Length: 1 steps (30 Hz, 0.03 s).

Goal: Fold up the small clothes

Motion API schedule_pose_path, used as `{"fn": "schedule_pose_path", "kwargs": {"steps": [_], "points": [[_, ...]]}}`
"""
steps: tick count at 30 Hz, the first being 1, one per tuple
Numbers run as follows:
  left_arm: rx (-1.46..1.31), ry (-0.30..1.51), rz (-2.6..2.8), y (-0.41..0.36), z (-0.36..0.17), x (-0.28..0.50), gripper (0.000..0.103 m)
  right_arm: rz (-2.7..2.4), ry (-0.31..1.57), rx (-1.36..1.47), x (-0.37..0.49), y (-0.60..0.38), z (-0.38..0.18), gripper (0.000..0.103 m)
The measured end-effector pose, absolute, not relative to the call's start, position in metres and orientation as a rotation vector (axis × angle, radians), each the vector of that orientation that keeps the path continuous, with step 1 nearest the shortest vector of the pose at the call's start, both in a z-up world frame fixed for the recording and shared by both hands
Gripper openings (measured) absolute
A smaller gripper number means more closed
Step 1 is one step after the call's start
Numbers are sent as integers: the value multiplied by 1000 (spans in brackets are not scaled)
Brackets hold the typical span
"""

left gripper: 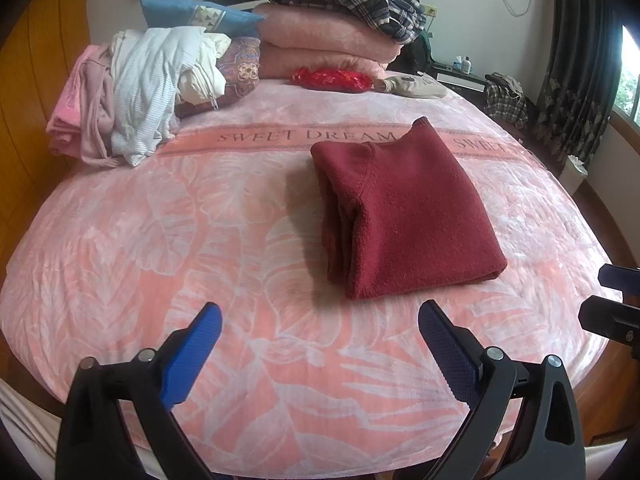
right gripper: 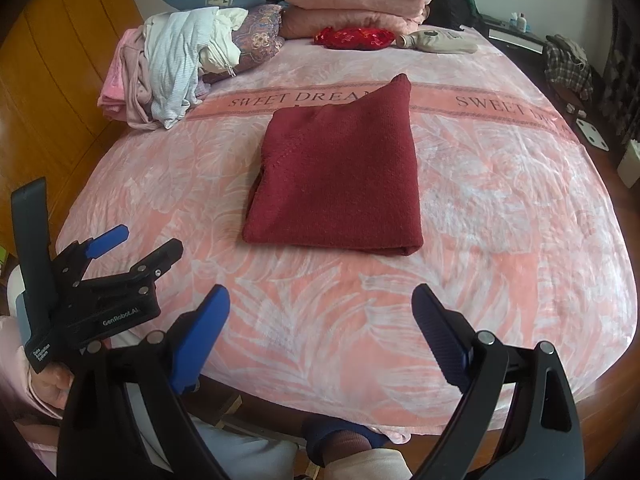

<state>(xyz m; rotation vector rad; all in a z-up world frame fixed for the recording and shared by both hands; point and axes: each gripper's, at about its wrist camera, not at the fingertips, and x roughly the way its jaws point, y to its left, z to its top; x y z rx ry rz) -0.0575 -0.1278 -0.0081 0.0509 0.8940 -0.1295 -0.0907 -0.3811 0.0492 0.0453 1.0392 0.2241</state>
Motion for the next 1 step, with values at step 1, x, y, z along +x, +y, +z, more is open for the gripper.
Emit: {"fn": "schedule_pose_path", "kwargs": {"steps": [1], "points": [[51,894,-130,-128,-8,-57,99,225,1041,45,-90,-382,49,92]]}}
